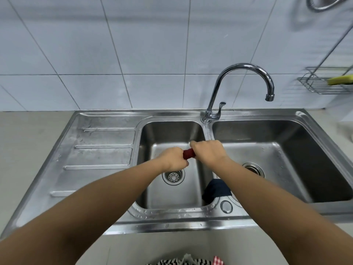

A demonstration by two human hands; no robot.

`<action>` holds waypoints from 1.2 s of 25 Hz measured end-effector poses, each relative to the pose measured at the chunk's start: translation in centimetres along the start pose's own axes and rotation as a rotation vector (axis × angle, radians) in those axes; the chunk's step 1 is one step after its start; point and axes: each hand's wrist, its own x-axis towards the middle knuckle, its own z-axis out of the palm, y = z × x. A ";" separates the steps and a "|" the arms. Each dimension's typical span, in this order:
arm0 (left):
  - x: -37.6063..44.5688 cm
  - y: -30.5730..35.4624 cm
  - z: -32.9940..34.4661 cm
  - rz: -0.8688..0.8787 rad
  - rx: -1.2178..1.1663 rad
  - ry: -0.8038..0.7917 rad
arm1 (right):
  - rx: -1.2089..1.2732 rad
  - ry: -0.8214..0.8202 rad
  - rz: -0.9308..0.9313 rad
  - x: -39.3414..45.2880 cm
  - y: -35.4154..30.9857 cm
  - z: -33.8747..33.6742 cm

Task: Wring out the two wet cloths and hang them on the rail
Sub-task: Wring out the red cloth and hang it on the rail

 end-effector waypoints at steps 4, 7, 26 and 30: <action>-2.1 1.2 0.9 -0.179 -0.919 -0.181 | 0.038 0.132 -0.069 -0.6 0.5 -0.3; -3.1 2.1 1.2 -0.215 -1.278 -0.231 | 0.102 0.235 -0.044 -0.5 0.3 -0.1; -0.5 -2.8 -3.8 0.186 0.389 0.403 | 1.334 -0.670 0.157 1.5 0.4 -0.3; -0.4 -3.5 -6.0 0.383 0.568 0.533 | 1.697 -0.768 0.128 1.0 1.1 -1.3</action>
